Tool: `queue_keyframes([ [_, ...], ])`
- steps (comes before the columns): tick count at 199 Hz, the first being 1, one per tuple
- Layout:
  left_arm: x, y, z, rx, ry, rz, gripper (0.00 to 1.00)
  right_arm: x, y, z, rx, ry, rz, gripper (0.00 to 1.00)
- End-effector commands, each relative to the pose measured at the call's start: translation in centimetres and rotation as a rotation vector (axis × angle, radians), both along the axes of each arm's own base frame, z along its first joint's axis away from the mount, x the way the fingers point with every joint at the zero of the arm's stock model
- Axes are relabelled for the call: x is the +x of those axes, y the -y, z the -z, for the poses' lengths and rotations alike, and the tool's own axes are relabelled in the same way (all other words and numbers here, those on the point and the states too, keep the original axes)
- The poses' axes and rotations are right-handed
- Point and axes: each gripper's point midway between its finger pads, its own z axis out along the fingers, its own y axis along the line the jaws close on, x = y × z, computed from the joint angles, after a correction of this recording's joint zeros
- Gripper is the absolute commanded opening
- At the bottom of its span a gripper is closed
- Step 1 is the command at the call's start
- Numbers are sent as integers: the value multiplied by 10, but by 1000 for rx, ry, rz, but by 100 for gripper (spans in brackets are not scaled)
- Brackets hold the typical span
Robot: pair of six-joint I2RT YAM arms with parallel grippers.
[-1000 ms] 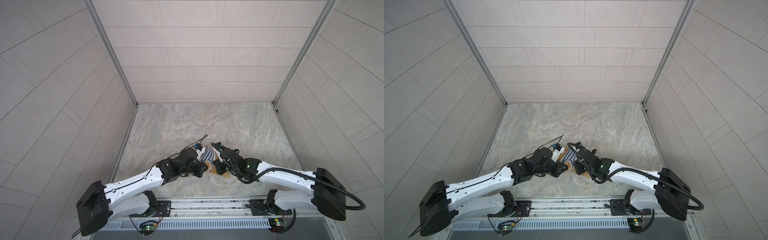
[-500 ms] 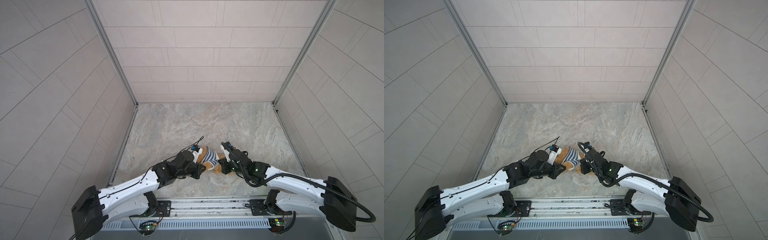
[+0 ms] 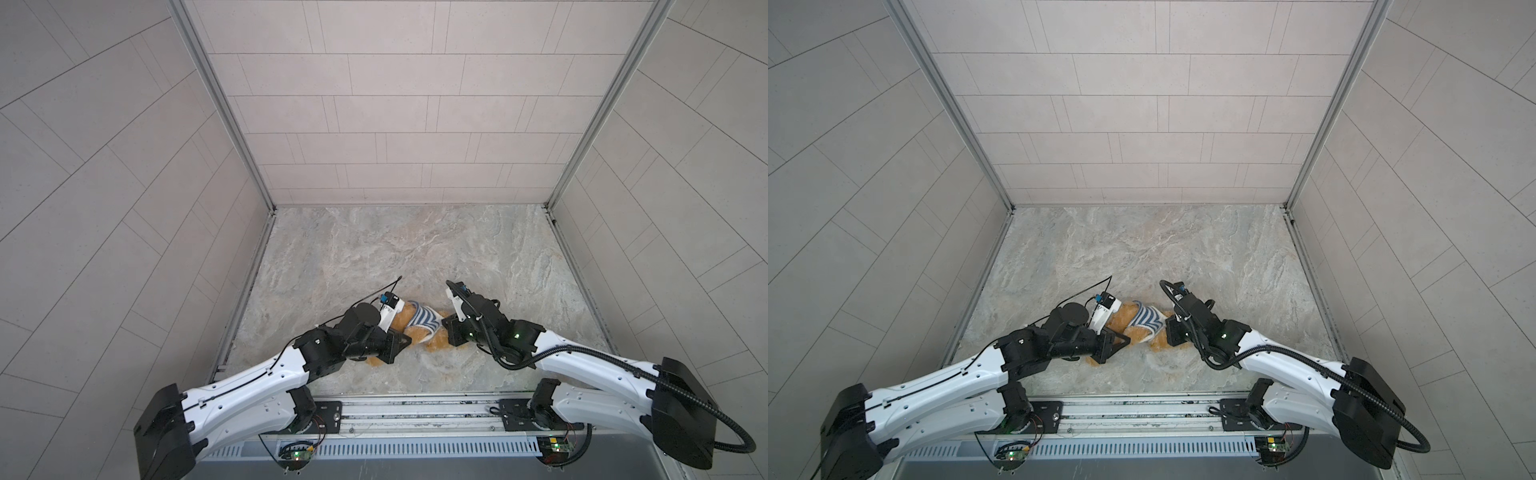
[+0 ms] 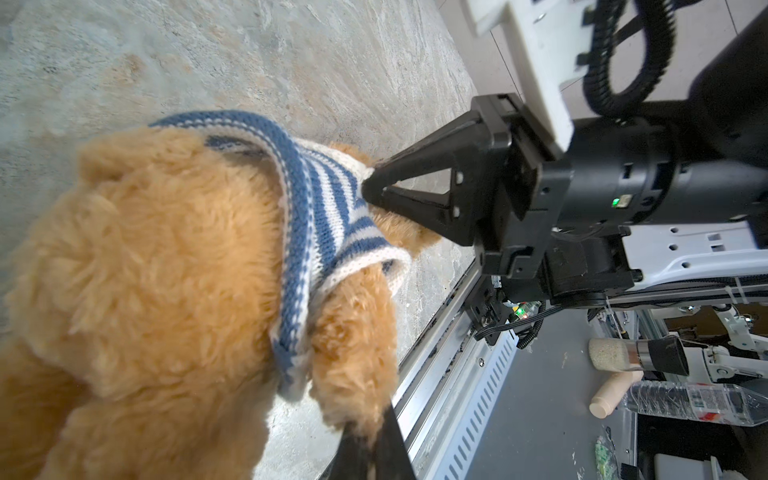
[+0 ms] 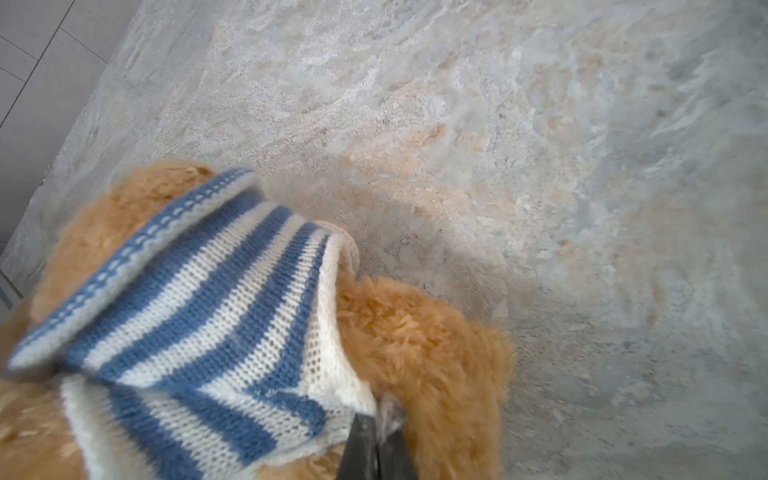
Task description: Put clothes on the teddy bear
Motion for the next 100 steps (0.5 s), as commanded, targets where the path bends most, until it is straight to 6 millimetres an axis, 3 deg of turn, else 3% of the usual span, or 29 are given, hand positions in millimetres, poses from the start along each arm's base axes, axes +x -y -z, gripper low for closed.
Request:
queue_keyframes([
  [1, 2, 5, -31, -41, 35, 10, 0, -6, 34, -8, -133, 45, 43, 9],
  [41, 11, 14, -51, -76, 15, -12, 0, -16, 33, -66, 13, 224, -23, 30],
  [69, 18, 17, -68, -123, -11, -28, 0, -29, 40, -89, 48, 283, -65, 39],
  [100, 24, 18, -92, -135, -16, -31, 0, -49, 25, -103, 137, 316, -200, 55],
])
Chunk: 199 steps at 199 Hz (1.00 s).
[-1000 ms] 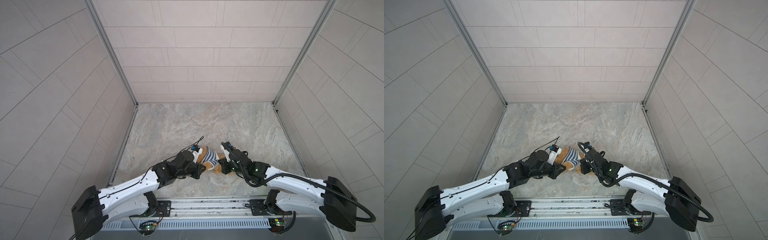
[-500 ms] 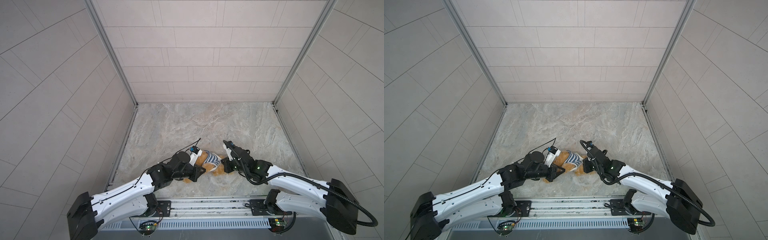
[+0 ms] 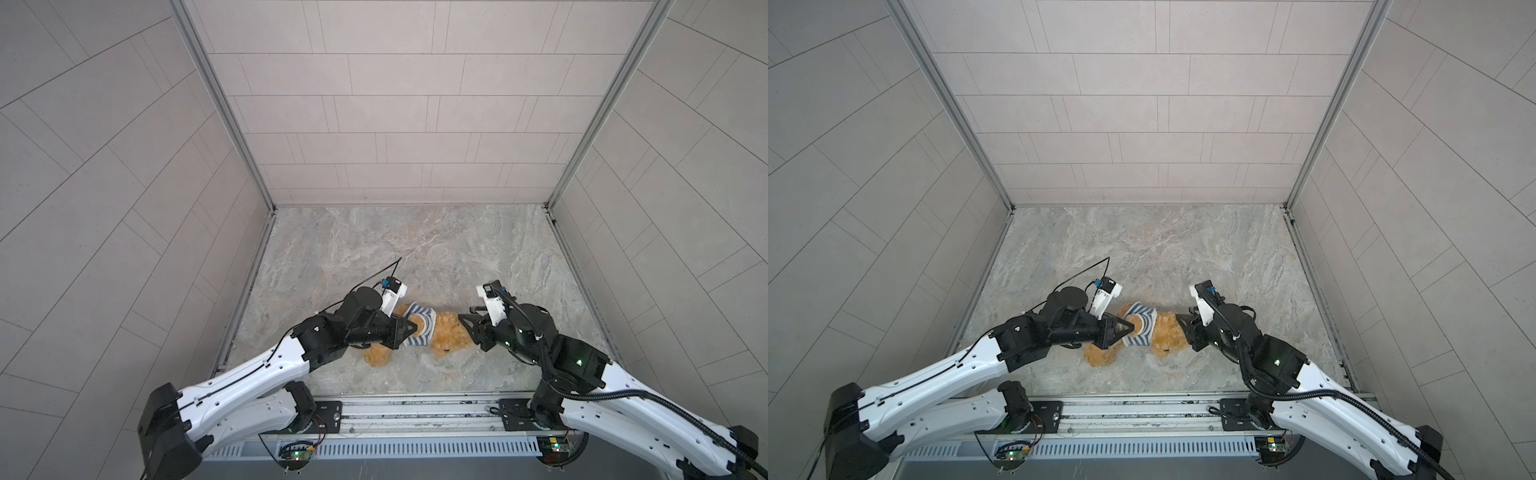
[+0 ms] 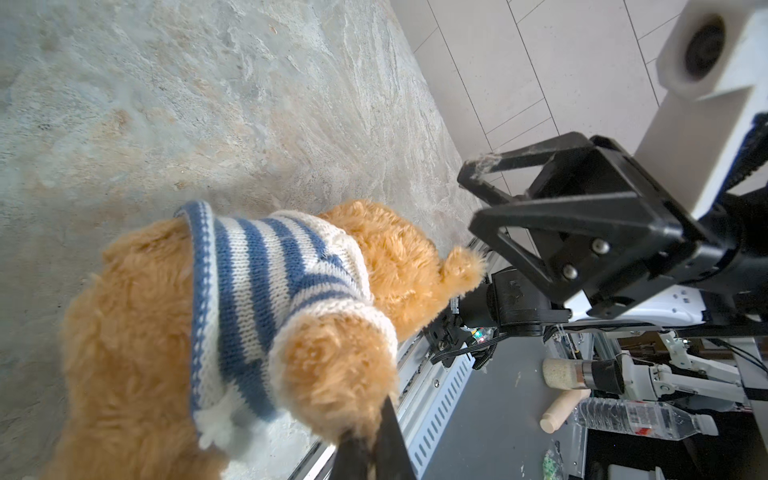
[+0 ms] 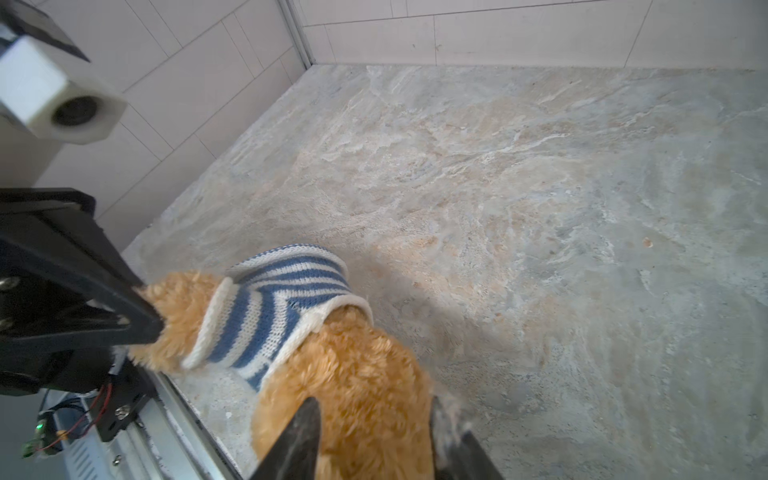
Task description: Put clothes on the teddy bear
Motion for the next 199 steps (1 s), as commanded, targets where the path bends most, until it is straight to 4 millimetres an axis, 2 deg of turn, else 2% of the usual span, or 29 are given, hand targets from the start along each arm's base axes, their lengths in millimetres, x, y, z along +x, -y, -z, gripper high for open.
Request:
queue_keyframes([
  [1, 5, 7, -39, -63, 22, 10, 0, -17, -10, -6, 12, 22, -121, 55],
  [23, 8, 8, -48, -55, -9, 8, 0, -29, -18, -6, 33, 33, -194, 61],
  [41, 18, 13, -46, -85, -70, -2, 0, -32, -22, 1, 34, 38, -215, 65],
  [63, 40, 22, -29, -43, -120, -11, 0, -25, -21, 15, 5, 33, -186, 66],
  [94, 74, 33, -1, -5, -179, -35, 0, -14, -17, 20, -20, 27, -118, 66],
  [154, 129, 24, 41, 77, -244, -147, 0, 8, 21, 43, -89, -35, 114, 69],
  [180, 144, 27, 41, 70, -232, -144, 5, 18, 45, 65, -87, -129, 237, 70],
  [199, 145, 28, 39, 76, -221, -135, 6, 24, 47, 71, -15, -179, 248, 70],
])
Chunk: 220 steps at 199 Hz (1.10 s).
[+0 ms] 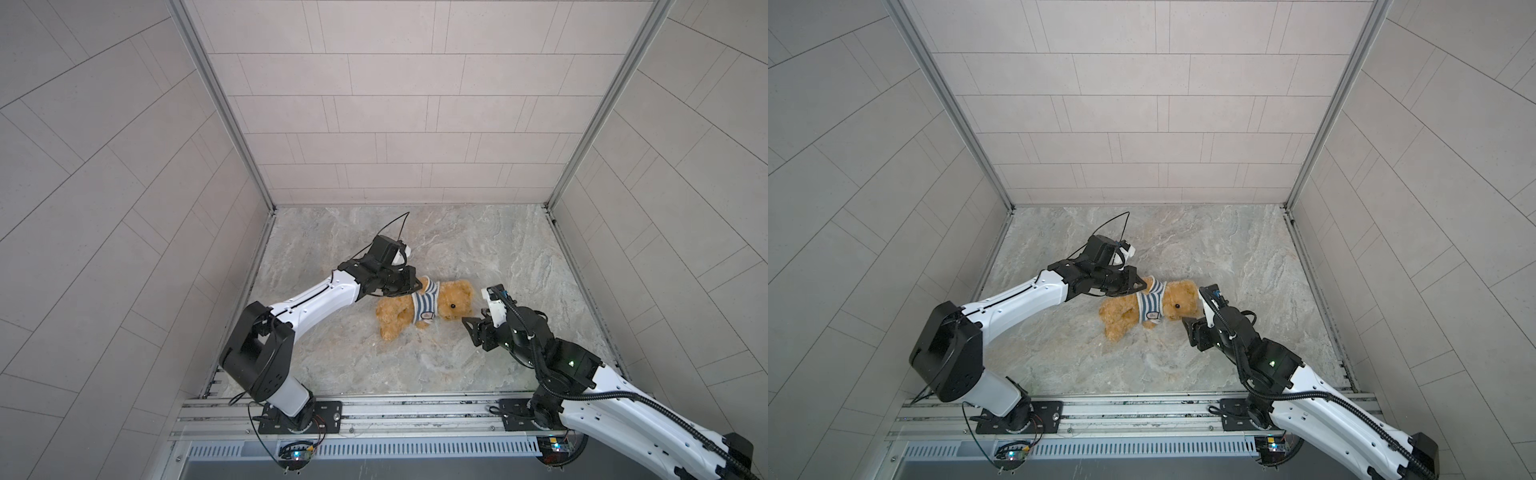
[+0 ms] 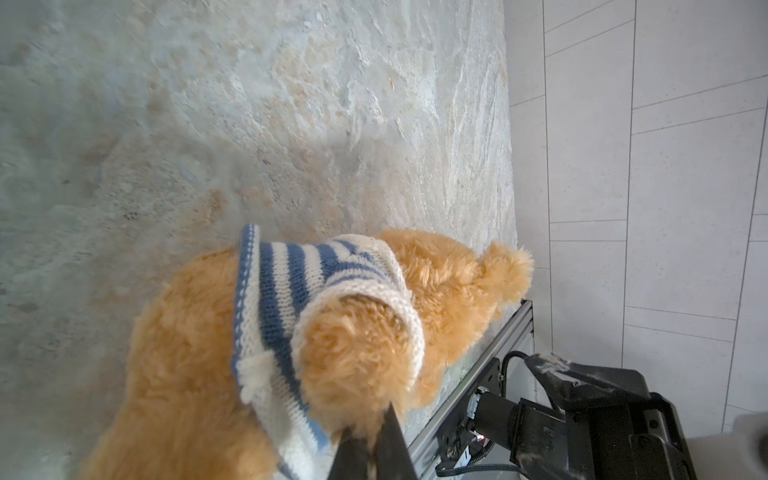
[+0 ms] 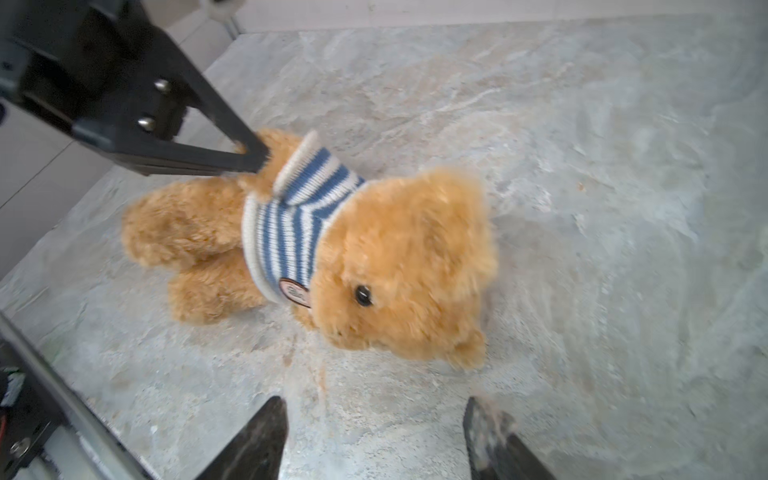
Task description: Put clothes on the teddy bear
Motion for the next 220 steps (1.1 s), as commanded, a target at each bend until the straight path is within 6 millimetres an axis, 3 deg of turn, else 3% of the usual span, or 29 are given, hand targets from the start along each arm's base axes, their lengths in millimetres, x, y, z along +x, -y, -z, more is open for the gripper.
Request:
queue_keyframes([
  [1, 6, 4, -12, -5, 50, 30, 6, 3, 8, 17, 65, -84, 58, 70],
  [46, 8, -3, -8, 40, 81, 20, 9, 20, 1, 18, 107, -102, 16, 70],
  [92, 16, -13, 1, 126, 131, 4, 29, 28, -17, 18, 142, -106, -59, 68],
  [132, 6, -9, 11, 171, 142, 21, 32, 32, -33, 31, 158, -85, -142, 69],
  [158, 4, -13, 7, 207, 183, 17, 41, 35, -35, 38, 147, -103, -146, 69],
  [190, 6, -17, 16, 256, 182, 17, 40, 35, -36, 34, 162, -97, -146, 67],
  [220, 7, -16, 30, 277, 164, 21, 36, 32, -23, 31, 141, -80, -95, 67],
])
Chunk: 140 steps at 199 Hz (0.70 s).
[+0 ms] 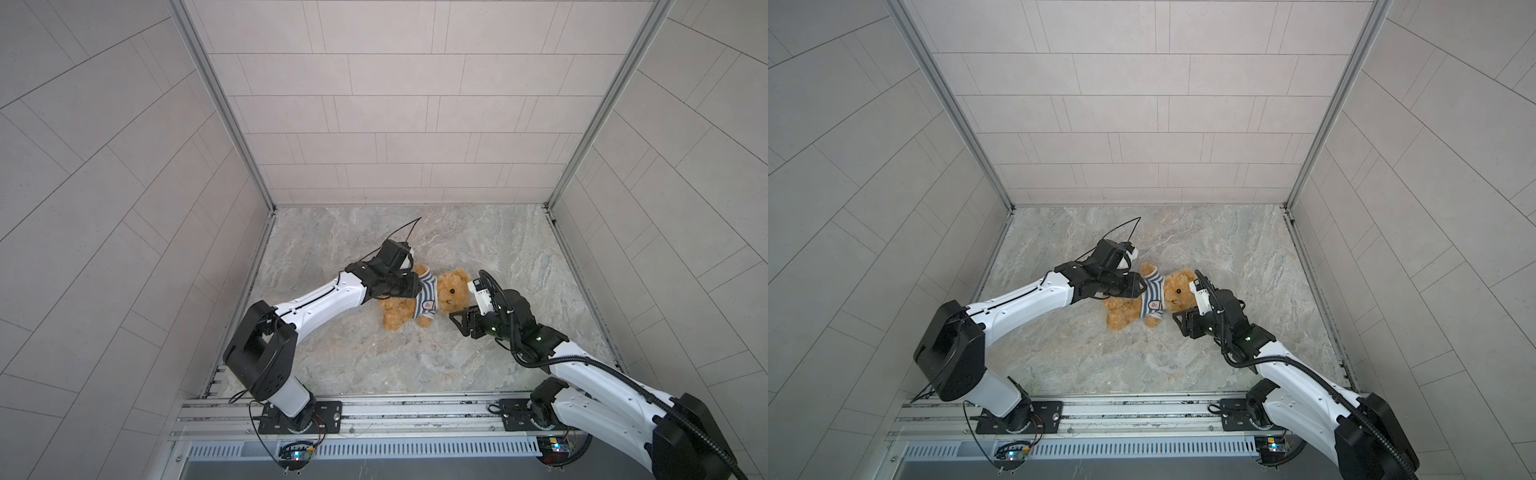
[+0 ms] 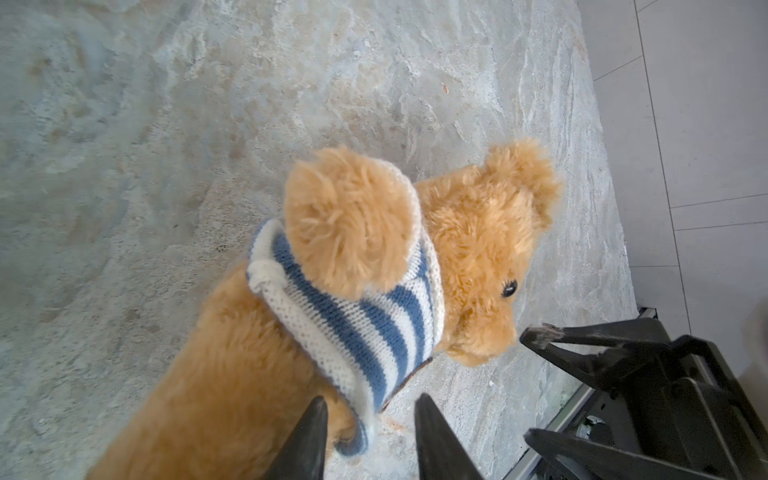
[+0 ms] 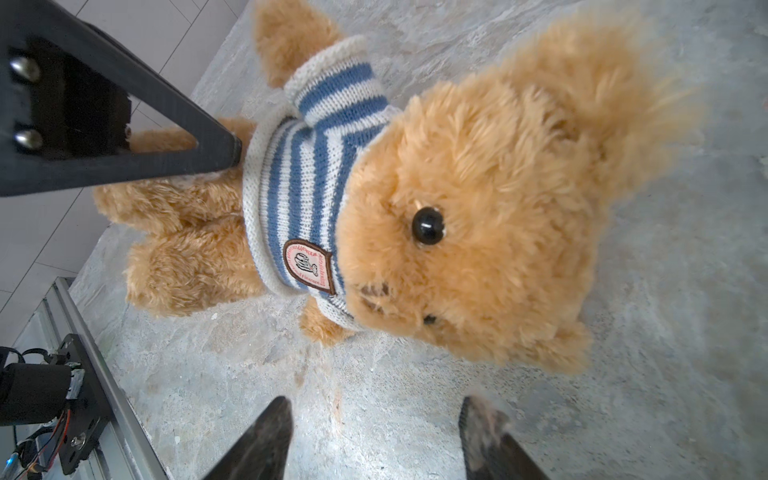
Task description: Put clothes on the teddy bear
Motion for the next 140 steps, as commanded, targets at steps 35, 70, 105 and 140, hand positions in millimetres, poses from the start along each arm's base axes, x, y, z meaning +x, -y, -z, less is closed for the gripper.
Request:
queue_keyframes([
  [35, -5, -1, 26, 61, -20, 21, 27, -3, 28, -10, -49, 35, 111, 68],
  [70, -11, -2, 37, 74, -34, 30, 19, 1, 48, 1, -62, -30, 187, 68],
  [105, -19, -9, 47, 94, -43, 40, 13, 10, 50, -6, -59, -27, 173, 70],
  [140, -23, -15, 53, 102, -46, 34, 10, 22, 30, -13, -14, -32, 58, 69],
])
